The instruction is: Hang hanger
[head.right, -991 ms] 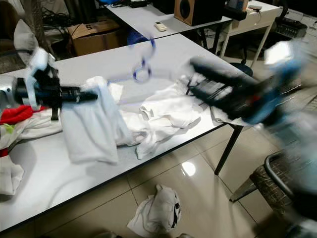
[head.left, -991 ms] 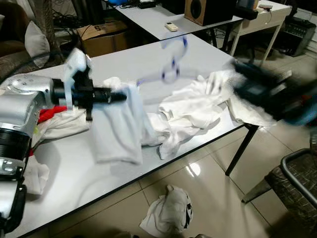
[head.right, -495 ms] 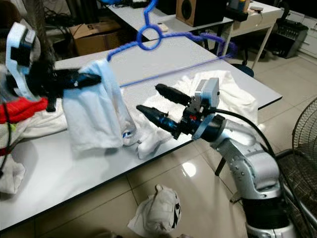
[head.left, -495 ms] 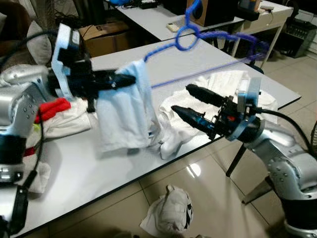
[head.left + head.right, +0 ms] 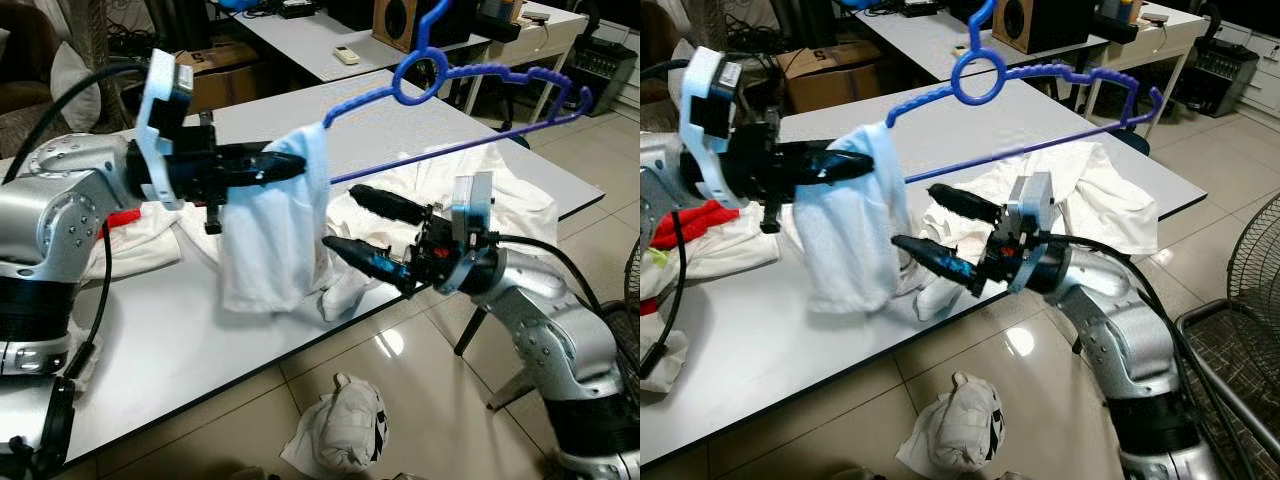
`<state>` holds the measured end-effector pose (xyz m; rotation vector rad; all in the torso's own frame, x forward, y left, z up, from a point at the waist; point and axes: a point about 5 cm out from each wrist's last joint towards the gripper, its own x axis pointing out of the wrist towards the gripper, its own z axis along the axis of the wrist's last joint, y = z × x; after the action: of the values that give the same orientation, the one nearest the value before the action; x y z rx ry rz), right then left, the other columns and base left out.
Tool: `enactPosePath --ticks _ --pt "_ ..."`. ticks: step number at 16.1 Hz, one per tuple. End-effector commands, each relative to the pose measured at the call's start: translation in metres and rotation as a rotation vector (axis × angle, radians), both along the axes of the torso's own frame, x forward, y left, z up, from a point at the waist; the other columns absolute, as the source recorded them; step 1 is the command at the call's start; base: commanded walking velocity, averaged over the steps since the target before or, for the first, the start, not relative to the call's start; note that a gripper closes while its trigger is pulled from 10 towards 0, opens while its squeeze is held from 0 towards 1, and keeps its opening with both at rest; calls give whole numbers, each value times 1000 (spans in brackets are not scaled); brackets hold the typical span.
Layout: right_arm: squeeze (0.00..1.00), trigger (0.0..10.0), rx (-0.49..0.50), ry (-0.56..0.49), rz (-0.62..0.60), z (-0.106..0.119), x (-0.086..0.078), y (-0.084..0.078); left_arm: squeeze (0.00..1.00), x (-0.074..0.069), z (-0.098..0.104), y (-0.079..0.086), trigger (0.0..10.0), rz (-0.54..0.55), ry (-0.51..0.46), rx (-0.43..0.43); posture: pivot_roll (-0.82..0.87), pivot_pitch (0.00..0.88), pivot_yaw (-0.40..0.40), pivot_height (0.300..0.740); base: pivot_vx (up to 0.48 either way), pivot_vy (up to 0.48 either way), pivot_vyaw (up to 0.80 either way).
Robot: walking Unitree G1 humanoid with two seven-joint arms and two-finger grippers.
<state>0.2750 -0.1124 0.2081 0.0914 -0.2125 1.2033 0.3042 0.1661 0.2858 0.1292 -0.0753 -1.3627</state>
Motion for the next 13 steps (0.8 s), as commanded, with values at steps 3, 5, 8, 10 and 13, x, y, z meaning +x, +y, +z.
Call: enactPosePath --ticks 3,5,8,10,13 --pt "0 10000 63 -43 0 13 7 4 0 -5 0 -11 0 -17 -26 48 -94 0 22 740 0 0 0" --pt "0 10000 78 -37 15 14 7 4 0 -5 1 -13 0 -17 -30 54 -94 0 22 740 0 0 0" --pt "0 10000 111 19 138 16 -2 9 0 -1 0 -15 0 24 -45 79 -90 0 24 740 0 0 0" --pt "0 10000 90 51 186 10 -6 9 0 4 2 -15 0 67 -59 70 -86 0 23 740 0 0 0" --pt "0 10000 63 90 215 1 -10 8 0 4 8 -15 0 70 -64 46 -83 0 20 740 0 0 0"
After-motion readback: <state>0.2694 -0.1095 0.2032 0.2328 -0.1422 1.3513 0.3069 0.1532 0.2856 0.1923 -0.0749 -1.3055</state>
